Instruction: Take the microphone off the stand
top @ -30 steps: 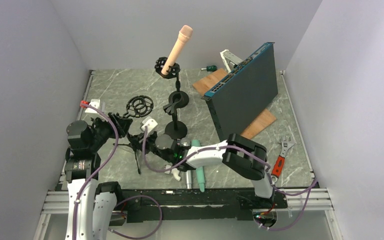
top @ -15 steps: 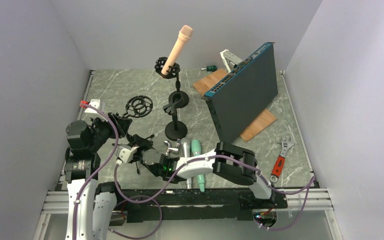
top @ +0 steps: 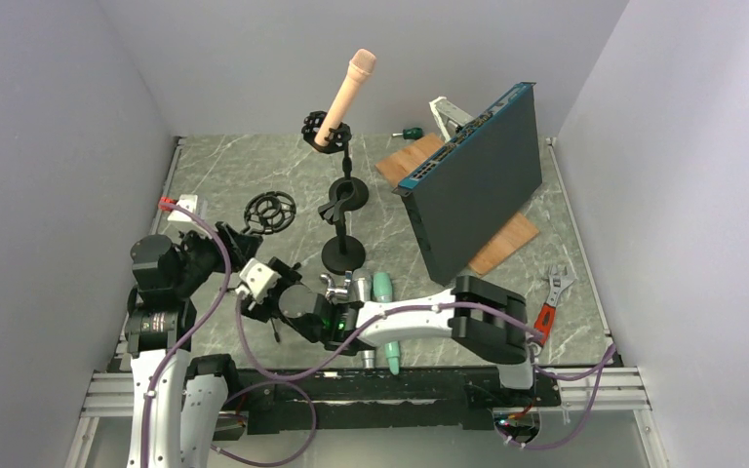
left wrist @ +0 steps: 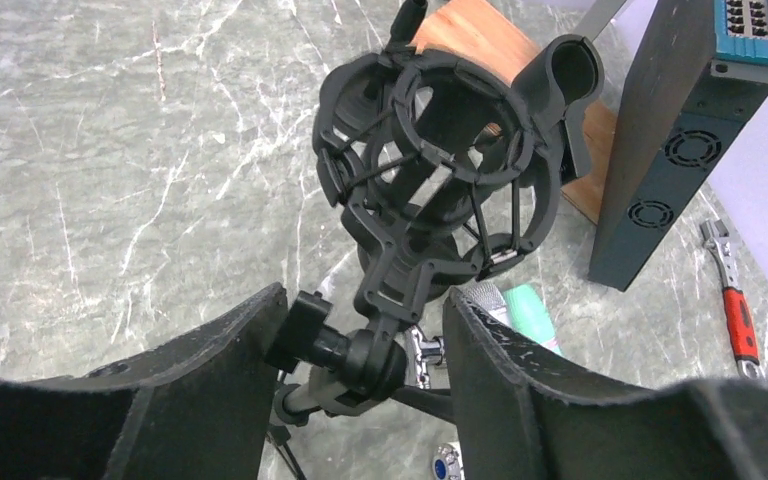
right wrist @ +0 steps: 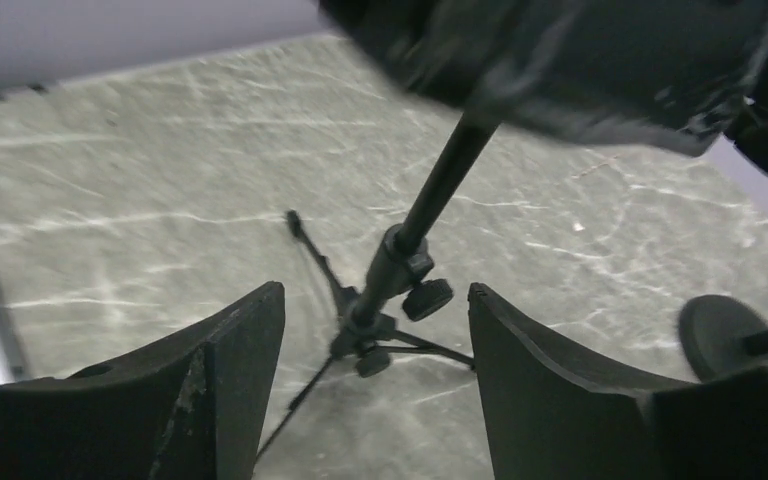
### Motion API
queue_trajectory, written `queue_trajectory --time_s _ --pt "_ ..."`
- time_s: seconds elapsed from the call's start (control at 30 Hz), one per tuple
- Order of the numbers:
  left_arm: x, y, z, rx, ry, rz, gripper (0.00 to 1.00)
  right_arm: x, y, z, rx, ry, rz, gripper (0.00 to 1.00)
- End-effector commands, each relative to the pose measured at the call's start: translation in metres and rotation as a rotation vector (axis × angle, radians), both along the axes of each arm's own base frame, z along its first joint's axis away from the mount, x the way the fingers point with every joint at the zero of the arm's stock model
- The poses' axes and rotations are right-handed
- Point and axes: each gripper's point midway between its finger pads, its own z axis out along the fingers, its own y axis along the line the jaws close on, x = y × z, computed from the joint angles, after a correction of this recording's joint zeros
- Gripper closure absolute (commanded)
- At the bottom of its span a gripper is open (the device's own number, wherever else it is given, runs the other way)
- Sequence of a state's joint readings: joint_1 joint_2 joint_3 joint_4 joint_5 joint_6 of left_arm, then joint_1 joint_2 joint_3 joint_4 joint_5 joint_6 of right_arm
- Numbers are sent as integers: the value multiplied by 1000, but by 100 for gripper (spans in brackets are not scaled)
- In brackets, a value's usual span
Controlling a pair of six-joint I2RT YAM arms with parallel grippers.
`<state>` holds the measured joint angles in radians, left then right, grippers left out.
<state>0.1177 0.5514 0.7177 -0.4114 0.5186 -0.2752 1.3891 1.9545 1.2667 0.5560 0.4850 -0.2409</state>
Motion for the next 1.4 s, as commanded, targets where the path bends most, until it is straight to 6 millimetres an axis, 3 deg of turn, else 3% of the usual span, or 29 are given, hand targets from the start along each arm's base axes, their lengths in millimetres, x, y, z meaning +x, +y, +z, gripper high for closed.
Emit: queue_trajectory --time_s 0.0,0.2,0.3,0.5,0.73,0.83,0.93,1.17,1.37 --pt "-5 -5 21 -6 -50 -20 34 -20 -7 42 247 272 24 28" --pt "-8 -6 22 -17 -62 -19 25 -9 -26 41 471 679 48 27" --pt "-9 -6 22 -20 -66 -22 24 -9 -25 36 542 832 80 28" --pt "-14 -1 28 15 -65 4 17 -8 -26 41 549 851 89 29" --pt "-27 9 60 53 -132 70 4 -11 -45 50 553 817 75 28" --pt "-27 8 65 50 -137 62 1 -13 -54 56 547 798 70 28" --pt "-23 4 55 35 -105 40 5 -16 -66 66 550 765 66 27" --pt "-16 4 -6 -26 39 58 4 -24 -99 89 565 697 77 26" --pt "-18 -2 -36 -71 63 41 8 -30 -128 98 597 669 71 25"
